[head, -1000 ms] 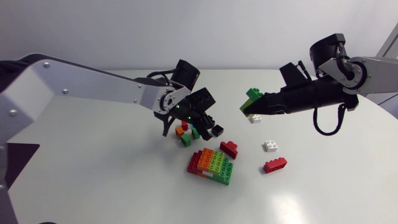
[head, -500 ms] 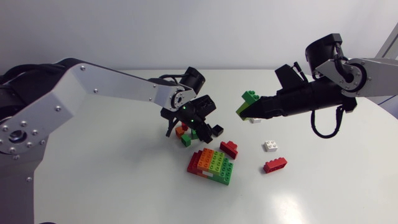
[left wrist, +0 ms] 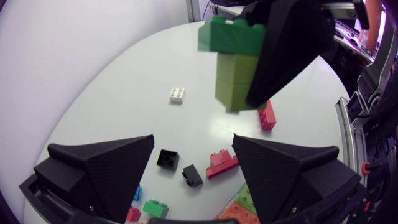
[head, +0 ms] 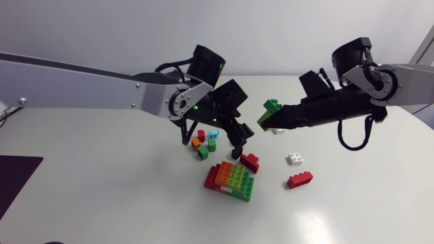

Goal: Disassemble duplo

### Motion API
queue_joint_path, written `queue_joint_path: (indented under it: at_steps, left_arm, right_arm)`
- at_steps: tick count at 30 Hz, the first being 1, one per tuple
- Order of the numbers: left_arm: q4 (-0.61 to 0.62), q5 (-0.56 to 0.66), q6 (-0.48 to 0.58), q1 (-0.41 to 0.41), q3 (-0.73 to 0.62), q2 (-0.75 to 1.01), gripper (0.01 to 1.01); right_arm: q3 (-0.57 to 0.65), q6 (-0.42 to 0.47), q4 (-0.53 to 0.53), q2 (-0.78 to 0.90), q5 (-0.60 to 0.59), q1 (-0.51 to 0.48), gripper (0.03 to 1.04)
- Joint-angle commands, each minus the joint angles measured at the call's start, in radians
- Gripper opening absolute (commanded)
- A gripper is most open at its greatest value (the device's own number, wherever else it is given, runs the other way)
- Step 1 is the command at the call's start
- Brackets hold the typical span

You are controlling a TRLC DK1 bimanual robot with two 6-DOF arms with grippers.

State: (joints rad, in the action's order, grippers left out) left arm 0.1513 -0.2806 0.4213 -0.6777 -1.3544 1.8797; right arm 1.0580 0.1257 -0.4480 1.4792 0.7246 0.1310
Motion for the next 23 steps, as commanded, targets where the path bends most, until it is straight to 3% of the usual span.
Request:
queue_joint_path:
  at_steps: [1,20,22,23]
  left_arm:
    - [-0.012,-0.003,-0.038,-0.008,0.043,-0.016,0.903]
    - [-0.101,-0.015,-0.110,-0.054,0.049,-0.037,0.902]
    - [-0.105,-0.015,-0.116,-0.056,0.046,-0.036,0.870]
    - [-0.111,-0.015,-0.116,-0.056,0.046,-0.036,0.810]
  right_arm:
    - [0.014,-0.035,0.017,0.026,-0.010,0.002,0.27]
    - [0.003,-0.083,0.051,0.041,-0.031,0.071,0.27]
    - [-0.001,-0.083,0.052,0.043,-0.031,0.073,0.27]
    - [-0.004,-0.083,0.055,0.041,-0.031,0.073,0.27]
